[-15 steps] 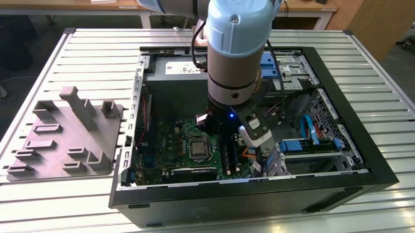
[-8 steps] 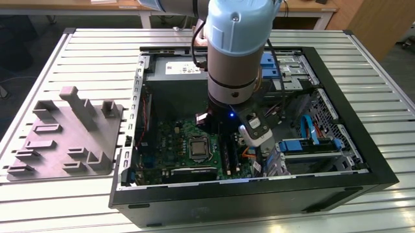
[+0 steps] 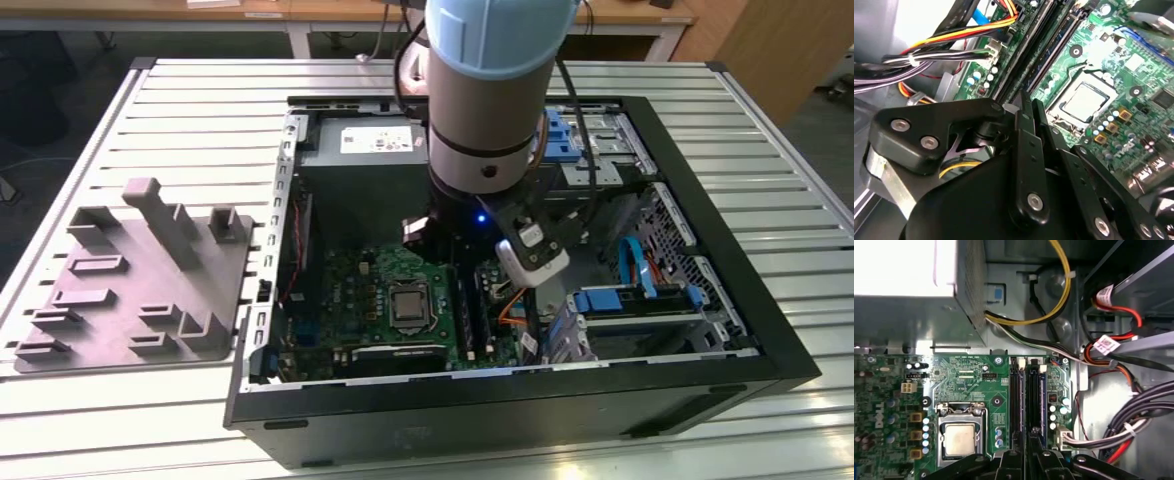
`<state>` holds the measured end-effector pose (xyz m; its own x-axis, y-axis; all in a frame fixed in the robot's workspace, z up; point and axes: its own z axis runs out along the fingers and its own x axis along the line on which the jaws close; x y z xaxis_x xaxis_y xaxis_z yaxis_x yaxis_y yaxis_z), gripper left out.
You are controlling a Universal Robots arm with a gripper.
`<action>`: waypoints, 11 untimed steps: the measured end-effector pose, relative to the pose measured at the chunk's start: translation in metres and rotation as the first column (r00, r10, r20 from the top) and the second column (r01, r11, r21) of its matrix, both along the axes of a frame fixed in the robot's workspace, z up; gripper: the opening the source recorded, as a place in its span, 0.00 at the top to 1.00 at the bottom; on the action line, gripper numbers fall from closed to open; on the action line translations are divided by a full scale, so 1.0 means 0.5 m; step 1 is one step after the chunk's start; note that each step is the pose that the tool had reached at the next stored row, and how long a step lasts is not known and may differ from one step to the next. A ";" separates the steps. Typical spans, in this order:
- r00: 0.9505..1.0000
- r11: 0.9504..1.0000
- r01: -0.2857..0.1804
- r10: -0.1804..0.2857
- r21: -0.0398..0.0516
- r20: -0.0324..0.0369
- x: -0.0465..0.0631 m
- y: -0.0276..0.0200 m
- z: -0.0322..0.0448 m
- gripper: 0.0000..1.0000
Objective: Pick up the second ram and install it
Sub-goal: 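Insert the second ram into the second slot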
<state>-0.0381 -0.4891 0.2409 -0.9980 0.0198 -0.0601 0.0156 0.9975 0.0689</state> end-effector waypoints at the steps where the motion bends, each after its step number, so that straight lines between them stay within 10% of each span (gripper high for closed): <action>1: 1.000 1.000 0.000 0.000 0.000 0.000 0.000 0.0000 0.003 0.81; 11: 1.000 1.000 0.000 0.000 0.000 0.000 0.000 0.0000 0.004 0.82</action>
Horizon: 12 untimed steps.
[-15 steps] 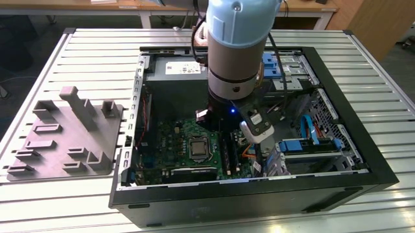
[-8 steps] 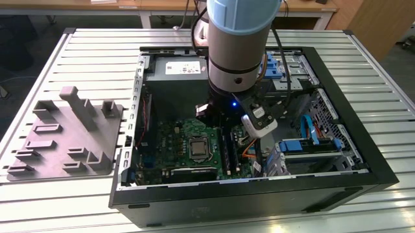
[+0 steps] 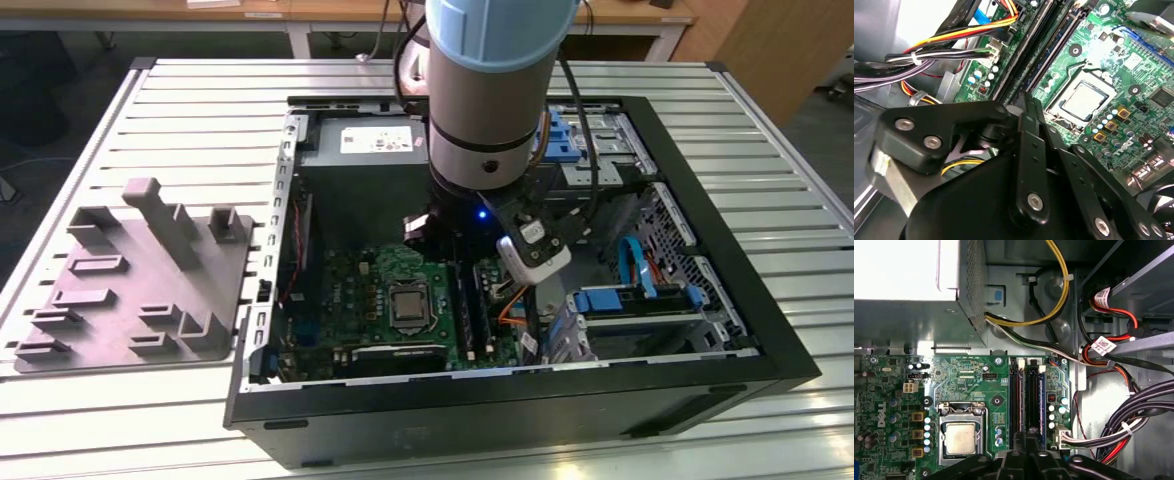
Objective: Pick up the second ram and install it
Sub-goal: 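Insert the second ram into the second slot, then press down the second ram until it locks into place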
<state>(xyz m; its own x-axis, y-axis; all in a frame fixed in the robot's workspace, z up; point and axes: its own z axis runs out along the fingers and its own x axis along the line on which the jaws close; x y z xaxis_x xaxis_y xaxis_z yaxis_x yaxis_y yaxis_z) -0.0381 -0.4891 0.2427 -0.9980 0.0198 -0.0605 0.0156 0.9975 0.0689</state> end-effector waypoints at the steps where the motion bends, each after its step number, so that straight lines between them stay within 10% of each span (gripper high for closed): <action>1: 1.000 1.000 0.000 0.000 0.000 0.000 0.000 0.0000 0.000 0.82; 12: 1.000 1.000 0.000 0.000 0.000 0.002 0.000 0.0000 0.000 0.90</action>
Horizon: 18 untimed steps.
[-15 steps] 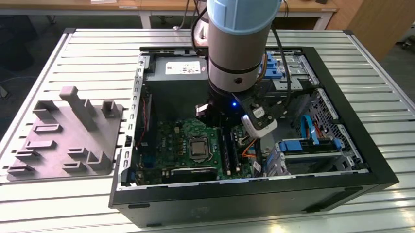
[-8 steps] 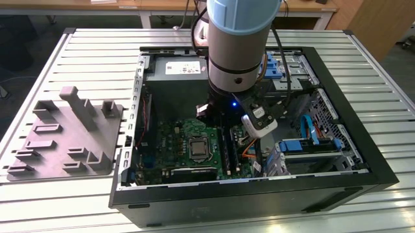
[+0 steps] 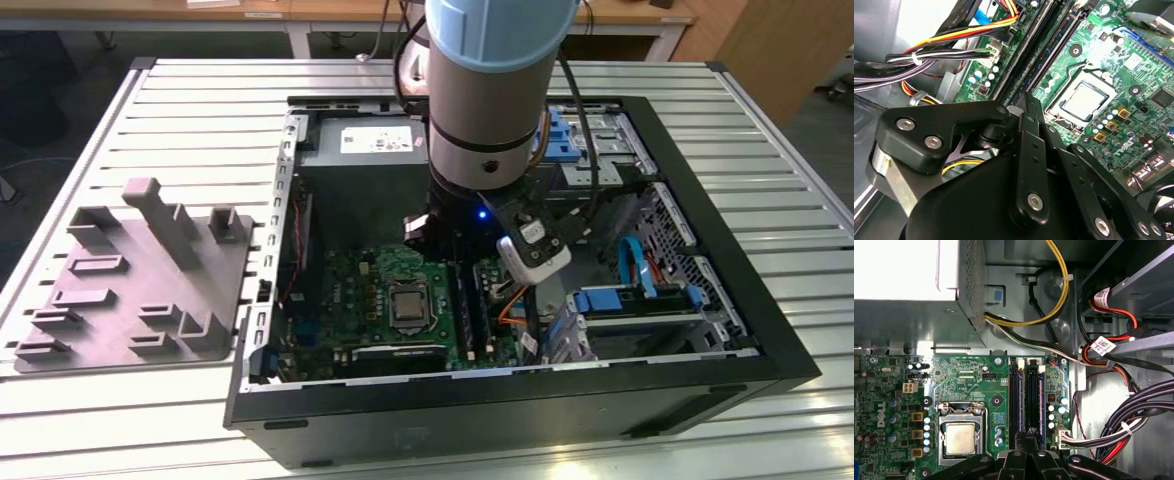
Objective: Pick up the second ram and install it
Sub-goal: 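Press down the second ram until it locks into place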
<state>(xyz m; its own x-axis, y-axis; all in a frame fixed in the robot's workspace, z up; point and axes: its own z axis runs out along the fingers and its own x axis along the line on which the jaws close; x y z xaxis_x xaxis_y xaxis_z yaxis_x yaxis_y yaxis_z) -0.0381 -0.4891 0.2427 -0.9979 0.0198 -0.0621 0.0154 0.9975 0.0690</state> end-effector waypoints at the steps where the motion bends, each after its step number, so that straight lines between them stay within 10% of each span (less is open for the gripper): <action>1: 1.000 1.000 0.000 0.000 0.000 0.000 0.000 0.0000 0.000 0.90; 9: 1.000 1.000 0.000 0.000 0.003 0.000 0.000 0.0067 -0.001 0.90; 18: 1.000 1.000 0.000 0.000 0.006 0.000 0.000 0.0353 -0.005 0.90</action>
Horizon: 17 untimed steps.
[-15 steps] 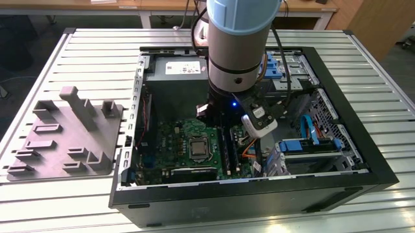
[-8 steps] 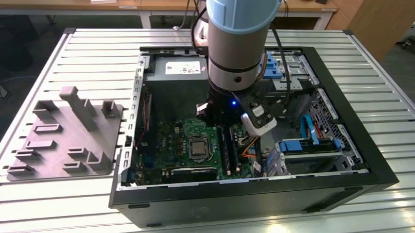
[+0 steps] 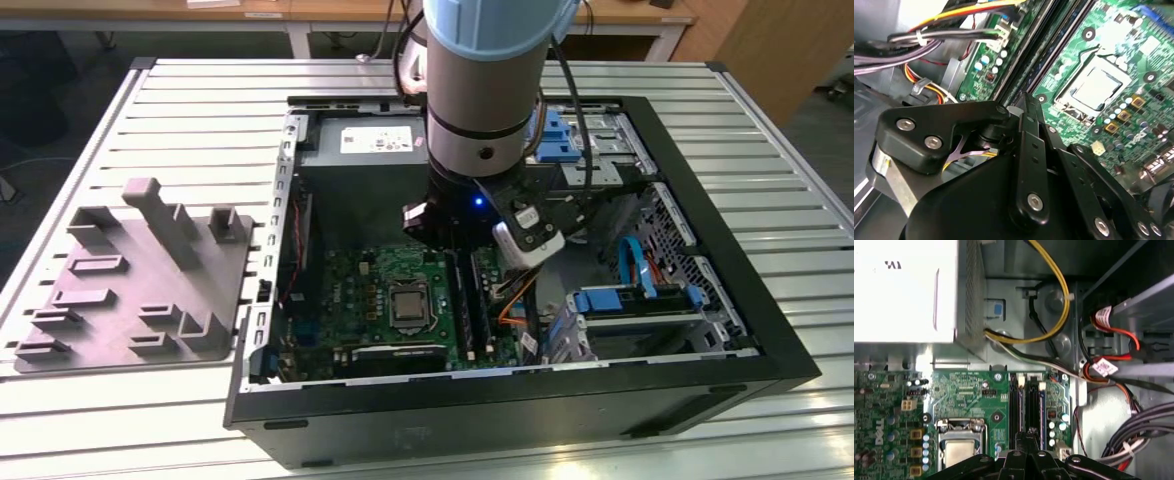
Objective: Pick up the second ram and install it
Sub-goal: 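Press down the second ram until it locks into place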
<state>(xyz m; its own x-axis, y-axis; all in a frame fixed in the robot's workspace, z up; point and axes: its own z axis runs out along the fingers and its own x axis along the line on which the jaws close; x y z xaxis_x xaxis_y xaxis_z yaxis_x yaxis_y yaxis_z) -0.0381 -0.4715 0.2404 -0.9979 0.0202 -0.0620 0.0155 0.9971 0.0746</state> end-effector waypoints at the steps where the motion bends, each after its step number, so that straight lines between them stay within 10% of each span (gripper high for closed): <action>1: 1.000 1.000 0.000 0.000 0.000 0.000 0.000 0.0039 0.000 0.90; 7: 1.000 1.000 0.000 0.000 0.000 0.000 0.000 0.0308 -0.003 0.90; 17: 1.000 1.000 0.000 0.000 0.000 0.000 0.000 0.0401 -0.014 0.90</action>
<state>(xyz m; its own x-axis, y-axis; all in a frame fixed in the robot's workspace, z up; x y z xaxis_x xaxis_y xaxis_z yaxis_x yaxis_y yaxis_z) -0.0382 -0.4514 0.2334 -0.9979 0.0202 -0.0619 0.0156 0.9971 0.0748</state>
